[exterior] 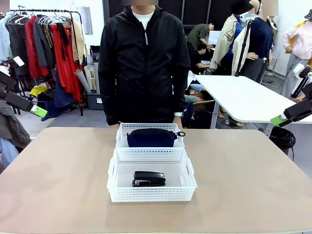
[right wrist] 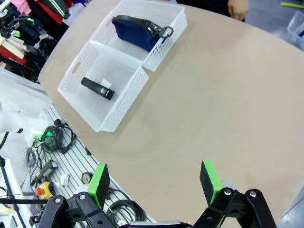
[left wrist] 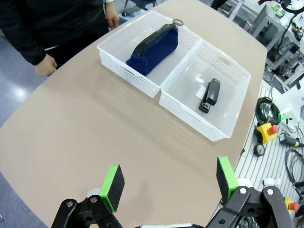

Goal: Distribute items into two baskets.
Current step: Place the picked Stapler into the Organizing basket as instructed by the person.

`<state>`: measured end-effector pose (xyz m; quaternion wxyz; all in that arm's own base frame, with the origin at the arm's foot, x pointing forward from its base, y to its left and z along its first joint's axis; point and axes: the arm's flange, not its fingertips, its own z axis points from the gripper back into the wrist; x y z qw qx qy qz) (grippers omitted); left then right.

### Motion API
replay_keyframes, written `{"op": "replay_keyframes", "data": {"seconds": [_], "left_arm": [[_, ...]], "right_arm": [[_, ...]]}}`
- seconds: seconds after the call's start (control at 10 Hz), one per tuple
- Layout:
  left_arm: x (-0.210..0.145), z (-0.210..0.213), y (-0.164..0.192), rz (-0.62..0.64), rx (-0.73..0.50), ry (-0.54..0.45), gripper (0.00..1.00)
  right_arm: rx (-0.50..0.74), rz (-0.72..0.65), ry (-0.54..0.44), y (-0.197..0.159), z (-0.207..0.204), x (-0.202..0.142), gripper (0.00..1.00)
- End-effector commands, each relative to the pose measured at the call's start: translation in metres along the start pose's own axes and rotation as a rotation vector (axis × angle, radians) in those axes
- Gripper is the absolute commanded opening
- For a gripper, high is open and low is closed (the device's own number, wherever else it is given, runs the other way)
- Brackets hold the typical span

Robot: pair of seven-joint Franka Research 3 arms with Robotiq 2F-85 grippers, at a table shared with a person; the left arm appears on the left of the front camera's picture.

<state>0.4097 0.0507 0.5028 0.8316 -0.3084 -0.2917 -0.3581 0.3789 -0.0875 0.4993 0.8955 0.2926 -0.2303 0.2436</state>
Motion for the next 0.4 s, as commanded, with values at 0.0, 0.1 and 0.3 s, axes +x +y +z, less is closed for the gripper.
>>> {"op": "replay_keyframes", "data": {"seconds": [0.0,0.1,0.3], "left_arm": [[0.0001,0.0002,0.0005,0.003,0.001,-0.002,1.00],[0.0001,0.0002,0.0005,0.003,0.001,-0.002,1.00],[0.0001,0.0002,0.0005,0.003,0.001,-0.002,1.00]], "right_arm": [[-0.002,0.006,-0.006,0.0002,-0.0005,0.0008,1.00],[-0.002,0.006,-0.006,0.0002,-0.0005,0.0008,1.00],[-0.002,0.006,-0.006,0.0002,-0.0005,0.0008,1.00]]}}
